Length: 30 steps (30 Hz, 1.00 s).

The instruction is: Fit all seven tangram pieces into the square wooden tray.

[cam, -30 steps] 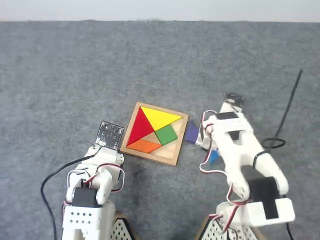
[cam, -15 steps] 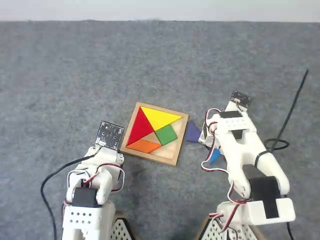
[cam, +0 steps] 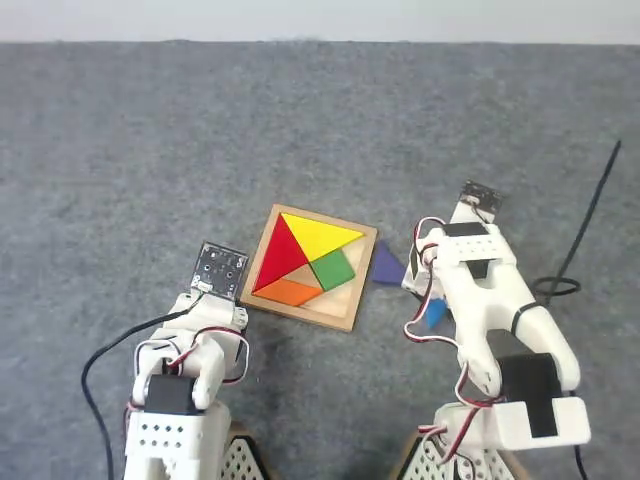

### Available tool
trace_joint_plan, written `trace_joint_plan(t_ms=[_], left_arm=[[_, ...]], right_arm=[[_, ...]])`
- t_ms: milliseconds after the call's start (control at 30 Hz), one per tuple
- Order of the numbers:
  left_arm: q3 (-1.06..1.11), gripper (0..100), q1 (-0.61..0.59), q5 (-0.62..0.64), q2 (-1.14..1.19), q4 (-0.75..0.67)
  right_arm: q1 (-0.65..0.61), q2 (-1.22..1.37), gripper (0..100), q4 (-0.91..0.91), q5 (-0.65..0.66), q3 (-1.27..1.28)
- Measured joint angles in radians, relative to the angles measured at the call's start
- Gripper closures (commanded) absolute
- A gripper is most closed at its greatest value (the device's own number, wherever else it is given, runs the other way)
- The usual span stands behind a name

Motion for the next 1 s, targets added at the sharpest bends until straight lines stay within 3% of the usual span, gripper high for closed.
trace_joint_plan(t_ms=[200, 400, 767, 1000], left_arm=[[0.0, 99, 0.0, 0.0, 0.0, 0.0], [0.0, 99, 0.0, 0.0, 0.0, 0.0], [0.0, 99, 0.0, 0.0, 0.0, 0.0], [0.0, 99, 0.0, 0.0, 0.0, 0.0]], right_arm=[[0.046, 0.006, 85.2, 0.035, 0.198, -0.087], [0.048, 0.006, 85.2, 0.103, 0.281, -0.222], [-0.239, 0.132, 85.2, 0.189, 0.262, -0.479], [-0.221, 0.272, 84.6, 0.247, 0.265, -0.629]])
